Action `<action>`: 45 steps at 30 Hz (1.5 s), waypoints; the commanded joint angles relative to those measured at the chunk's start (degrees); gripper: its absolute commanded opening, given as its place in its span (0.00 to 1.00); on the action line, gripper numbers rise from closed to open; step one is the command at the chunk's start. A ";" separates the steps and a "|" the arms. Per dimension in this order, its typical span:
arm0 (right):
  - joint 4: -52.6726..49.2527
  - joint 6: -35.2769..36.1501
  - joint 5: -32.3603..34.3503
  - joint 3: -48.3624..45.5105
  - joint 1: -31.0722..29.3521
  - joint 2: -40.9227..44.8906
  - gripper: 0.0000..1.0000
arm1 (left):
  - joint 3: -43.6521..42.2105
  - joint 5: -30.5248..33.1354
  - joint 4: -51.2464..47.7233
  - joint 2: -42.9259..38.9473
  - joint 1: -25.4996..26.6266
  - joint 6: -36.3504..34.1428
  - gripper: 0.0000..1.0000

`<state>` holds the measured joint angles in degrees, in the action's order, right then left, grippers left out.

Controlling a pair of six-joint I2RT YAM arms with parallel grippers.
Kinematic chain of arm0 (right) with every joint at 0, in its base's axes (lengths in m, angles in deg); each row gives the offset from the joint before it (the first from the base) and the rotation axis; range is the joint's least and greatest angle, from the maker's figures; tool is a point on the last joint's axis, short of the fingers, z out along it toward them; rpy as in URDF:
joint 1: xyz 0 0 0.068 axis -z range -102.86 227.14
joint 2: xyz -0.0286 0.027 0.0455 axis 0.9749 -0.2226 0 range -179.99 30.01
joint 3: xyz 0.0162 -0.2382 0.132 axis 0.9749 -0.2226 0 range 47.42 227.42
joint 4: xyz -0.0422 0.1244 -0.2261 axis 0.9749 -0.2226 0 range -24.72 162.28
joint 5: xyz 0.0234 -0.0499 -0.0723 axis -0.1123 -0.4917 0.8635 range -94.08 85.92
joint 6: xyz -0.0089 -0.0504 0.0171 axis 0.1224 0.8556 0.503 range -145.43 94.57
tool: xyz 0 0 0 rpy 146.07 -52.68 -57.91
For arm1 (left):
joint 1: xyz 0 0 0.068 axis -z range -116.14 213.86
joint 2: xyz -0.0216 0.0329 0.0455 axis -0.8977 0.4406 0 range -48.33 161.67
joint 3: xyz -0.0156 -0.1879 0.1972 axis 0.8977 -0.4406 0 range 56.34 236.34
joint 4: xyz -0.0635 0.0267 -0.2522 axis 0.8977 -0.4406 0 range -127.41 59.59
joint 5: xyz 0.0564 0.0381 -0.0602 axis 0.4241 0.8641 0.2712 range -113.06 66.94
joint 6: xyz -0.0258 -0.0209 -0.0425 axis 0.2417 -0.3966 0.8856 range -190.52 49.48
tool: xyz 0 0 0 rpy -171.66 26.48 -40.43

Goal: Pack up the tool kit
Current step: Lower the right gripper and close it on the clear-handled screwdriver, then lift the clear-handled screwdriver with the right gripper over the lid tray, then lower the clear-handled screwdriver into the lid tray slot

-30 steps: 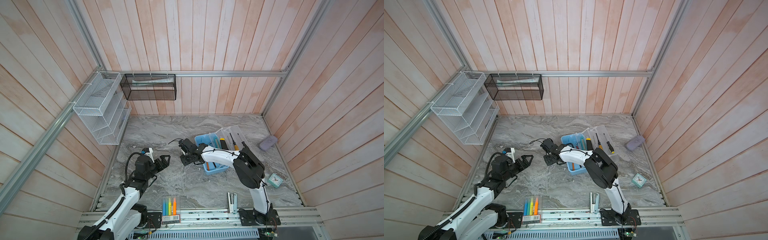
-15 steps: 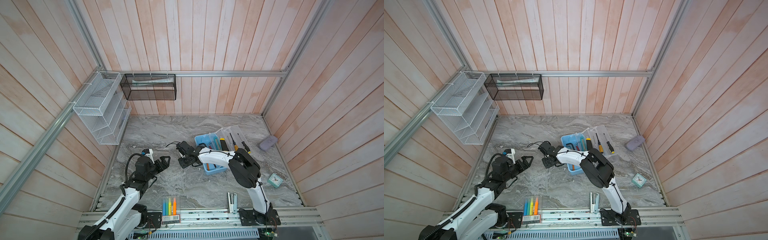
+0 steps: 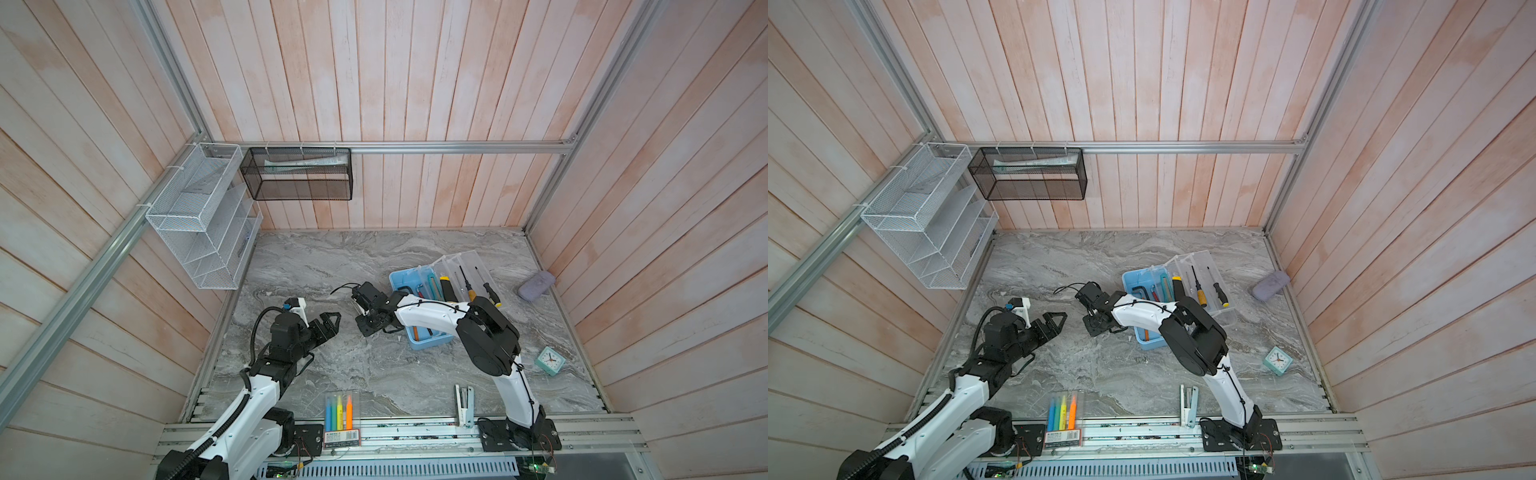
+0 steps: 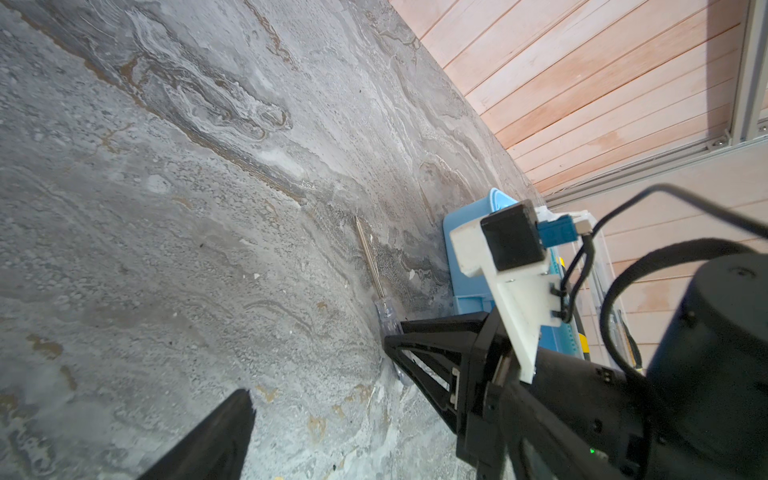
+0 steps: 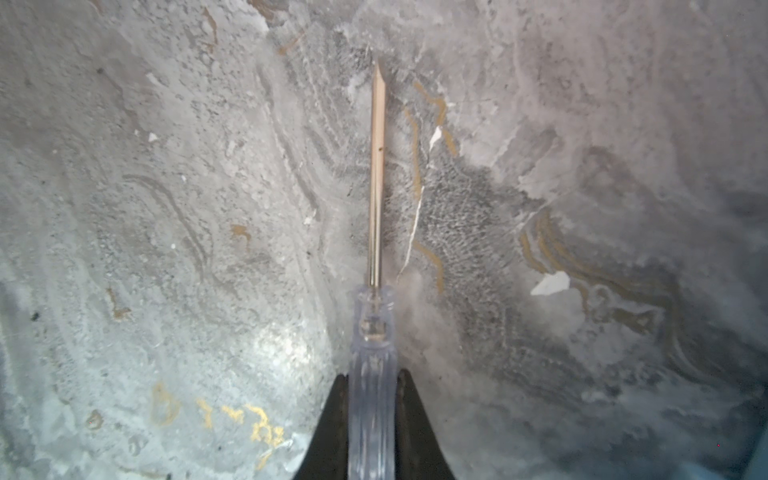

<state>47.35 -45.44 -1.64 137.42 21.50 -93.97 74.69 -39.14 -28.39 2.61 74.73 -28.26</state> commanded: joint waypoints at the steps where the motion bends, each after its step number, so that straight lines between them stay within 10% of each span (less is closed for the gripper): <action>1: -2.96 0.79 -0.68 0.44 -0.31 -0.90 0.00 | 0.20 -0.37 1.32 0.21 -0.24 -0.24 0.95; 18: -7.97 5.26 7.88 -0.07 1.77 16.32 0.00 | 0.46 0.79 0.18 -1.42 -0.31 -0.69 0.94; 39: -20.98 14.37 33.90 -8.63 21.51 33.03 0.00 | 0.11 0.09 1.84 0.63 -0.39 -0.47 0.94; 45: -18.19 14.21 29.87 -13.14 28.51 36.56 0.00 | -0.20 -0.66 3.14 2.23 -0.33 -0.14 0.94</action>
<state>28.88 -31.45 28.21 126.12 48.86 -59.35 74.69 -39.14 -27.38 4.07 74.71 -28.26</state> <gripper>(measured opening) 0.147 0.941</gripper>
